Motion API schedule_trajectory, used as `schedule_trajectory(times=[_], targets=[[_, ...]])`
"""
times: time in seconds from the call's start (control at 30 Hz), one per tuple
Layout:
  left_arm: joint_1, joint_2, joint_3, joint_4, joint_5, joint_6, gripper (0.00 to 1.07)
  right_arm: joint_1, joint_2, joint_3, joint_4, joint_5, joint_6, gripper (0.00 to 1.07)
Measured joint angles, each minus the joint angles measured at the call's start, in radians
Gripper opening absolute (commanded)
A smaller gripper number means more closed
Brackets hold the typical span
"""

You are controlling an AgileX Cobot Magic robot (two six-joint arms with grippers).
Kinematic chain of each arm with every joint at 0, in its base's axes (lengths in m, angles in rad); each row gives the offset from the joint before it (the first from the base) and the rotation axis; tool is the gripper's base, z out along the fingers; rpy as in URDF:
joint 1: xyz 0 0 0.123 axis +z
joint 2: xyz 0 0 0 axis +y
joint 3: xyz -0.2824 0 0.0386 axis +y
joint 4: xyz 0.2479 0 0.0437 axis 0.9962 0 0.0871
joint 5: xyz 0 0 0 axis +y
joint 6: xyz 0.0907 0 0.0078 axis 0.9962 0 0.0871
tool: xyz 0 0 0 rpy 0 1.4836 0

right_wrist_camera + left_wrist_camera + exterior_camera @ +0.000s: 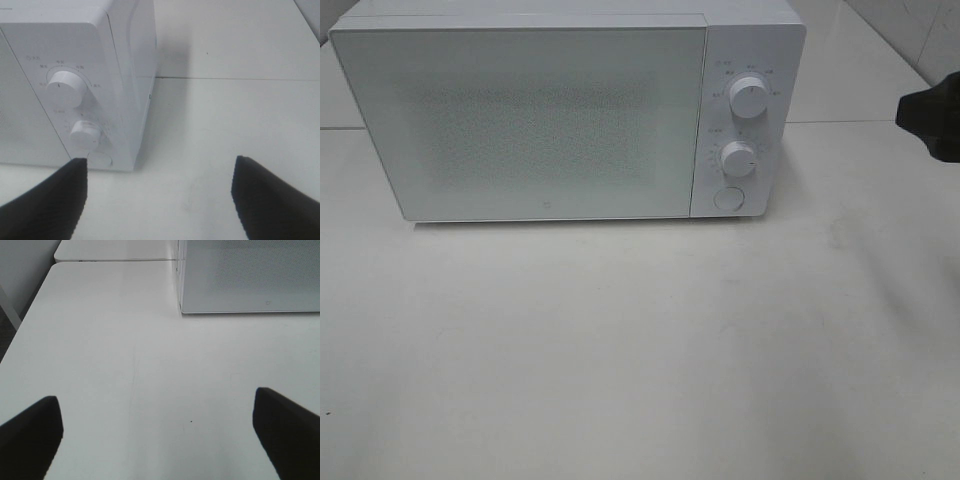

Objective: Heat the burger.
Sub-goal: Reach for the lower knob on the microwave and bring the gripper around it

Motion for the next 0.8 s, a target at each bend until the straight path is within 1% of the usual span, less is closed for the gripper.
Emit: schedule_trajectory(times=[0.07, 0.1, 0.17, 0.27, 0.3, 0.33, 0.37, 0.43, 0.47, 0.5, 0.53, 0.63, 0.7, 0.73, 0.77, 0.8], targets=[[0.000, 0.000, 0.000, 0.000, 0.000, 0.000, 0.98, 0.000, 0.050, 0.004, 0.000, -0.091, 0.000, 0.76], [0.000, 0.000, 0.000, 0.000, 0.000, 0.000, 0.98, 0.000, 0.050, 0.004, 0.000, -0.091, 0.000, 0.76], [0.000, 0.000, 0.000, 0.000, 0.000, 0.000, 0.98, 0.000, 0.106, 0.044, 0.001, -0.247, 0.000, 0.76], [0.000, 0.000, 0.000, 0.000, 0.000, 0.000, 0.98, 0.000, 0.118, 0.061, 0.008, -0.292, -0.003, 0.76], [0.000, 0.000, 0.000, 0.000, 0.000, 0.000, 0.98, 0.000, 0.135, 0.101, 0.046, -0.375, -0.009, 0.76], [0.000, 0.000, 0.000, 0.000, 0.000, 0.000, 0.98, 0.000, 0.145, 0.122, 0.073, -0.409, -0.022, 0.76], [0.000, 0.000, 0.000, 0.000, 0.000, 0.000, 0.98, 0.000, 0.145, 0.122, 0.073, -0.409, -0.022, 0.76], [0.000, 0.000, 0.000, 0.000, 0.000, 0.000, 0.98, 0.010, 0.181, 0.187, 0.186, -0.556, -0.095, 0.76], [0.000, 0.000, 0.000, 0.000, 0.000, 0.000, 0.98, 0.010, 0.181, 0.187, 0.186, -0.556, -0.095, 0.76], [0.000, 0.000, 0.000, 0.000, 0.000, 0.000, 0.98, 0.023, 0.193, 0.201, 0.224, -0.584, -0.120, 0.76], [0.000, 0.000, 0.000, 0.000, 0.000, 0.000, 0.98, 0.067, 0.215, 0.219, 0.284, -0.626, -0.174, 0.76], [0.000, 0.000, 0.000, 0.000, 0.000, 0.000, 0.98, 0.088, 0.225, 0.224, 0.316, -0.644, -0.205, 0.76], [0.000, 0.000, 0.000, 0.000, 0.000, 0.000, 0.98, 0.209, 0.290, 0.232, 0.440, -0.732, -0.318, 0.76], [0.000, 0.000, 0.000, 0.000, 0.000, 0.000, 0.98, 0.209, 0.290, 0.232, 0.440, -0.732, -0.318, 0.76], [0.000, 0.000, 0.000, 0.000, 0.000, 0.000, 0.98, 0.240, 0.304, 0.232, 0.467, -0.759, -0.340, 0.76], [0.000, 0.000, 0.000, 0.000, 0.000, 0.000, 0.98, 0.294, 0.336, 0.232, 0.537, -0.808, -0.377, 0.76]])
